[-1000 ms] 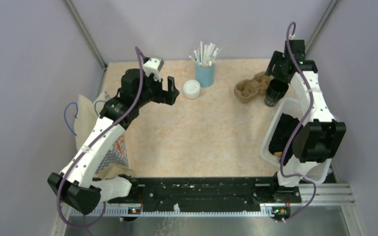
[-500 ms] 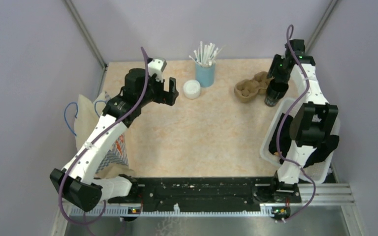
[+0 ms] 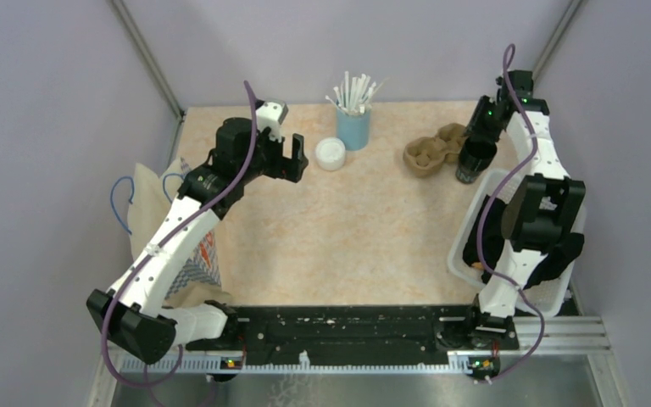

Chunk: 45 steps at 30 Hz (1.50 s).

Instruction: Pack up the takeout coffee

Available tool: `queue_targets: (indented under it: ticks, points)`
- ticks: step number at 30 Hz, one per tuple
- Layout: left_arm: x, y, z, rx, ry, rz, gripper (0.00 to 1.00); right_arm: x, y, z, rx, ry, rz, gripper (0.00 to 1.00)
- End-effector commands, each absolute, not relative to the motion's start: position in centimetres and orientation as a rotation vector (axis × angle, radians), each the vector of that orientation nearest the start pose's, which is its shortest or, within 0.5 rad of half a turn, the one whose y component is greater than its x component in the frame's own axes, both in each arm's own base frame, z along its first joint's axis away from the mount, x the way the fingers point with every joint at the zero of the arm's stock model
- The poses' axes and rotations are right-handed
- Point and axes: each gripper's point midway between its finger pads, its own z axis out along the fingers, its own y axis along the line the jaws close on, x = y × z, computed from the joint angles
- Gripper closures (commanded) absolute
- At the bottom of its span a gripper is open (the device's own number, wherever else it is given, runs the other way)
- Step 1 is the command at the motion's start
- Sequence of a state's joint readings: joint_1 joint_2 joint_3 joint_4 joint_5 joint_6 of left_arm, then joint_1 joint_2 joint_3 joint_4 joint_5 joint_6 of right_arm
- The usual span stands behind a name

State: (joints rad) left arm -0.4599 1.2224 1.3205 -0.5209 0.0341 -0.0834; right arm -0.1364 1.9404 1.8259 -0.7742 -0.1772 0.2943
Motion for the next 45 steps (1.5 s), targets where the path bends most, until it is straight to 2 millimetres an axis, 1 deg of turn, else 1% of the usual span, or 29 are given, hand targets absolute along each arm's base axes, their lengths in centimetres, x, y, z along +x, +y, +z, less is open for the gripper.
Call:
queue_targets:
  ticks: [1,8,11,15,17,19,23,41,45]
  points:
    - [33.9,-18.3,32.1,0.408,1.920,-0.405,0.02,49.6,-2.8,17.6,0.465,2.388,0.320,0.68]
    - [33.9,-18.4,32.1,0.409,1.921,-0.410,0.02,49.3,-2.7,16.8,0.469,2.401,0.334,0.70]
    - [33.9,-18.4,32.1,0.408,1.922,-0.412,0.02,49.2,-2.6,16.8,0.467,2.398,0.343,0.78]
    - [34.0,-18.4,32.1,0.408,1.923,-0.410,0.02,49.1,-2.6,16.7,0.470,2.400,0.349,0.82]
    - [33.9,-18.5,32.1,0.412,1.921,-0.415,0.02,49.0,-2.6,16.6,0.467,2.402,0.346,0.88]
    - [33.9,-18.5,32.1,0.412,1.922,-0.414,0.01,49.0,-2.7,16.9,0.467,2.398,0.340,0.92]
    - [33.9,-18.5,32.2,0.411,1.920,-0.412,0.02,49.0,-2.8,18.0,0.464,2.380,0.327,0.99]
    - [33.8,-19.1,32.1,0.425,1.916,-0.430,0.02,47.5,-3.3,20.8,0.434,2.355,0.247,1.00]
    - [33.7,-19.1,32.1,0.425,1.915,-0.434,0.01,47.3,-3.2,20.8,0.422,2.363,0.211,1.00]
